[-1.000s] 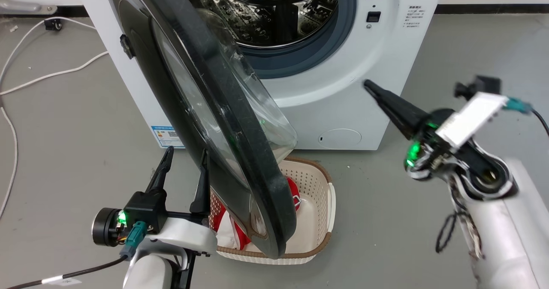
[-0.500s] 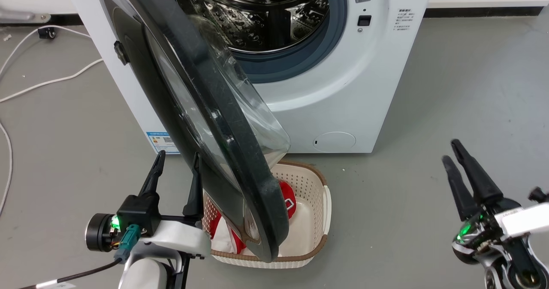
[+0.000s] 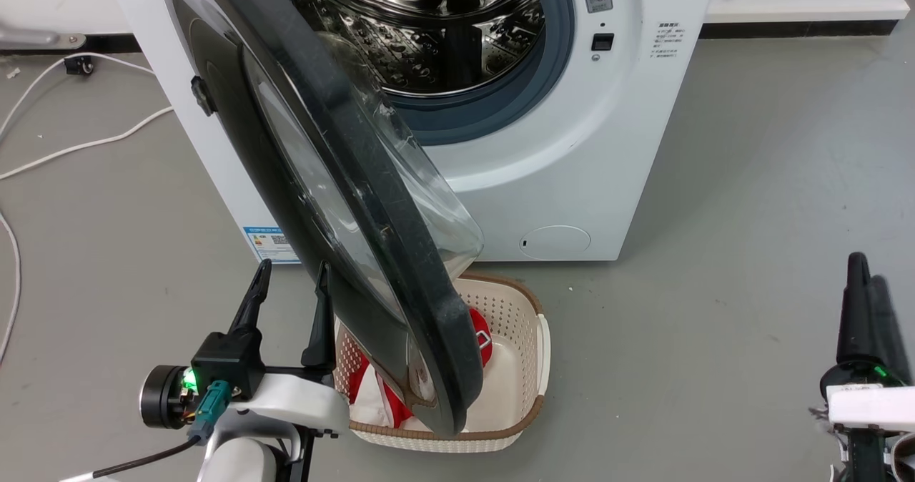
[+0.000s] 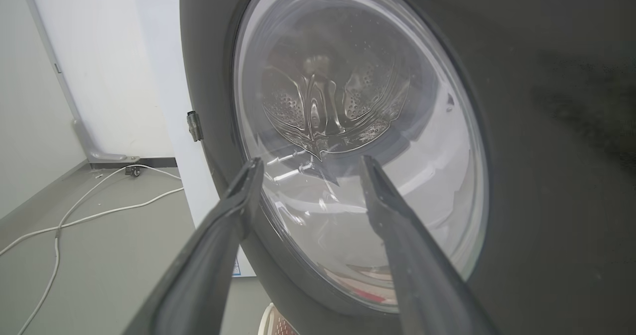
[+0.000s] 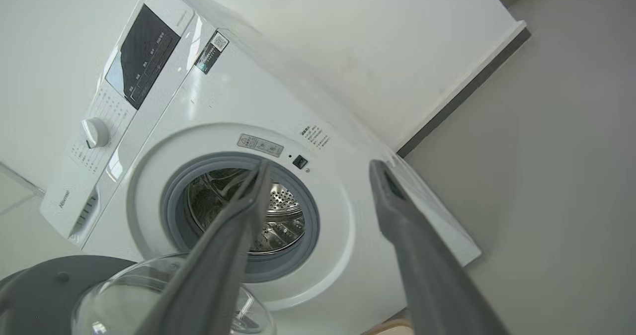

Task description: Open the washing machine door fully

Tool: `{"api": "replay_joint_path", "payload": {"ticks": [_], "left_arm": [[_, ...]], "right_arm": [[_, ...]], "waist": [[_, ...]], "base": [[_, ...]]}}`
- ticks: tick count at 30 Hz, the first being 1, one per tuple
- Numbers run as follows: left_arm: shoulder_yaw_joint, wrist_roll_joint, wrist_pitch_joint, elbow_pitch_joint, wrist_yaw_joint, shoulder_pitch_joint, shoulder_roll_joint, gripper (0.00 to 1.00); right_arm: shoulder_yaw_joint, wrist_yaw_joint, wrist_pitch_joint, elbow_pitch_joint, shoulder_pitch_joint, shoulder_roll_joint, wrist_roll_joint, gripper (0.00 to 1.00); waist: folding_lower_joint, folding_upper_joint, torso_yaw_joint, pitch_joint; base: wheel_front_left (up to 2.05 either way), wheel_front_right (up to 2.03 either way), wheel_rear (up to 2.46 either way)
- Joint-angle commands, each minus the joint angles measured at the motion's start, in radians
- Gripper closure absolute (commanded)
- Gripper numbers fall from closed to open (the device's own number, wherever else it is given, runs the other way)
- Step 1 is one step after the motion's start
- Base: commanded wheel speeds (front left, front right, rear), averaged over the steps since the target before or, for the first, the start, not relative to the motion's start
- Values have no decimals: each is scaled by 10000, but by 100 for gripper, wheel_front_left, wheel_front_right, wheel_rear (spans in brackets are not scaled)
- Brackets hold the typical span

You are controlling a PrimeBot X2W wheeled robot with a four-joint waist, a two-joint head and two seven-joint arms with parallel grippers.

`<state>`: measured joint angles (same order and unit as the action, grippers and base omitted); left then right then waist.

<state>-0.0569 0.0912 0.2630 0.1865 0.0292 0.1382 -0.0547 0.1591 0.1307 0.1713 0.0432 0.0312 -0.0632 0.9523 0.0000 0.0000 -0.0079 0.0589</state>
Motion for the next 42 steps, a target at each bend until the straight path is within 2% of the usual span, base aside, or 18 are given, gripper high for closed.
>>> {"api": "replay_joint_path", "payload": {"ticks": [1, 8, 10, 14, 18, 26, 39, 40, 41, 42], "left_arm": [[15, 3, 26, -25, -23, -67, -13, 0], [33, -1, 26, -78, -28, 47, -7, 0], [38, -9, 26, -76, -21, 66, -6, 0], [56, -34, 26, -76, -5, 99, -4, 0], [121, -54, 26, -103, -7, 119, -12, 0], [146, -111, 27, -141, 11, 116, -20, 0], [149, -173, 26, -149, 20, 97, -14, 0], [149, -170, 27, -155, 25, 100, -14, 6], [141, -148, 26, -161, 56, 102, -13, 67], [130, -117, 26, -160, 86, 97, -12, 100]], "right_arm": [[57, 0, 115, -166, 1, 38, -614, 0], [-65, -1, 358, -1522, 69, 118, -6302, 0], [-308, -1, 288, -1842, -56, 136, -7471, 0], [-776, -3, 164, -2085, -400, 137, -8724, 0], [-1072, -3, 182, -1807, -727, 134, -8941, 0], [-1015, -3, 421, -846, -744, 135, -8752, 0], [-982, -3, 586, -554, -381, 138, -8903, 0], [-984, -3, 592, -556, -383, 138, -8896, 0], [-994, -3, 603, -559, -381, 138, -8907, 0], [-997, -3, 612, -557, -385, 138, -8921, 0]], "waist": [[0, 0, 1, 18], [0, 0, 34, 104], [0, 0, 50, 114], [0, 0, 77, 128], [0, 0, 72, 142], [0, 0, 52, 132], [0, 0, 38, 162], [0, 0, 39, 168], [0, 0, 41, 173], [0, 0, 39, 177]], "base": [[0, 0, 0], [0, 0, 0], [0, 0, 0], [0, 0, 0], [0, 0, 0], [0, 0, 0], [0, 0, 0], [0, 0, 0], [0, 0, 0], [0, 0, 0]]}}
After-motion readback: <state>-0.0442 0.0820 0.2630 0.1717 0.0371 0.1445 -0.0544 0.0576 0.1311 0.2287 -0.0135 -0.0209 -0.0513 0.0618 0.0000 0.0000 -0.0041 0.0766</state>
